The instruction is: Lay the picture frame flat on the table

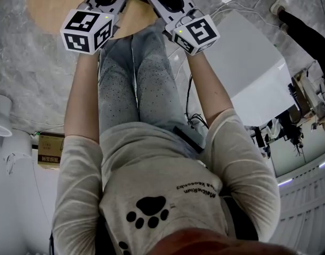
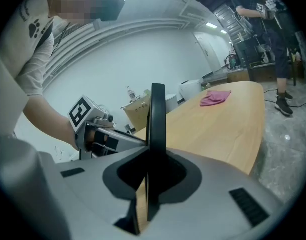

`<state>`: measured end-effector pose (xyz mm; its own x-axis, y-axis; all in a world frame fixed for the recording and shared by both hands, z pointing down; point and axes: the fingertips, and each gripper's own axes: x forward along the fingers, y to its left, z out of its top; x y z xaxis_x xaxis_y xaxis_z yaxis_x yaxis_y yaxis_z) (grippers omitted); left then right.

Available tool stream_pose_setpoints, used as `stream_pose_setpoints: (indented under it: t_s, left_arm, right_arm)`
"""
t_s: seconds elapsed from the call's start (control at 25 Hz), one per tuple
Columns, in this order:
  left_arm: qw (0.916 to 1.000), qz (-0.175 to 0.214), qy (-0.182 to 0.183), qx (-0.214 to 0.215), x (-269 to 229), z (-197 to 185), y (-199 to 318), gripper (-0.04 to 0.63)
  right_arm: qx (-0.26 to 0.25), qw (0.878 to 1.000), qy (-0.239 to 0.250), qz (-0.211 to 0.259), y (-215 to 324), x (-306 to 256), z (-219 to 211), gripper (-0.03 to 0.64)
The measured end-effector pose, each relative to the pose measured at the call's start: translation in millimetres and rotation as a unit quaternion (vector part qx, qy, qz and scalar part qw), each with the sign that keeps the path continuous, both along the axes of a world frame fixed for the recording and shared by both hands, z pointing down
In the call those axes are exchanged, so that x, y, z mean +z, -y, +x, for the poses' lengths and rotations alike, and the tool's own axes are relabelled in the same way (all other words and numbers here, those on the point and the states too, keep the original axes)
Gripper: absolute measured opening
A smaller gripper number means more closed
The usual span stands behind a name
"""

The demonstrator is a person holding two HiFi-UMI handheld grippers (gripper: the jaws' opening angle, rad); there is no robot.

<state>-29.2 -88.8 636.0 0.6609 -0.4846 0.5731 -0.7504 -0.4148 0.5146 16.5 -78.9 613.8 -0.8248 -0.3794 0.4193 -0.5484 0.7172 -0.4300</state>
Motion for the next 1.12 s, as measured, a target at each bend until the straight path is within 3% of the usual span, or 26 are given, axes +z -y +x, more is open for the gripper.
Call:
stream_pose_setpoints:
  t_s: [0.12,0.28,0.76,1.12]
  left_arm:
    - [0.9999,-0.006,0.004,-0.009,3,-3,-3,0.067]
    - [0.9994,-0.011,0.016,-0.027,7,-11,-5,0.067]
    - [0.9956,-0.03,0.065,-0.06,15,-19,-6,0.067]
    - [0.9934,-0.039,0.079,-0.074,20,-18,-8,0.067]
  right_arm:
    - [0.027,0.999,-0.024,0.009,3,2,4,0.111]
    - [0.068,0.996,-0.056,0.023,6,2,11,0.138]
    - [0.182,0.974,-0.133,0.01,1,5,24,0.138]
    - [0.199,0.969,-0.144,-0.004,10,13,26,0.095]
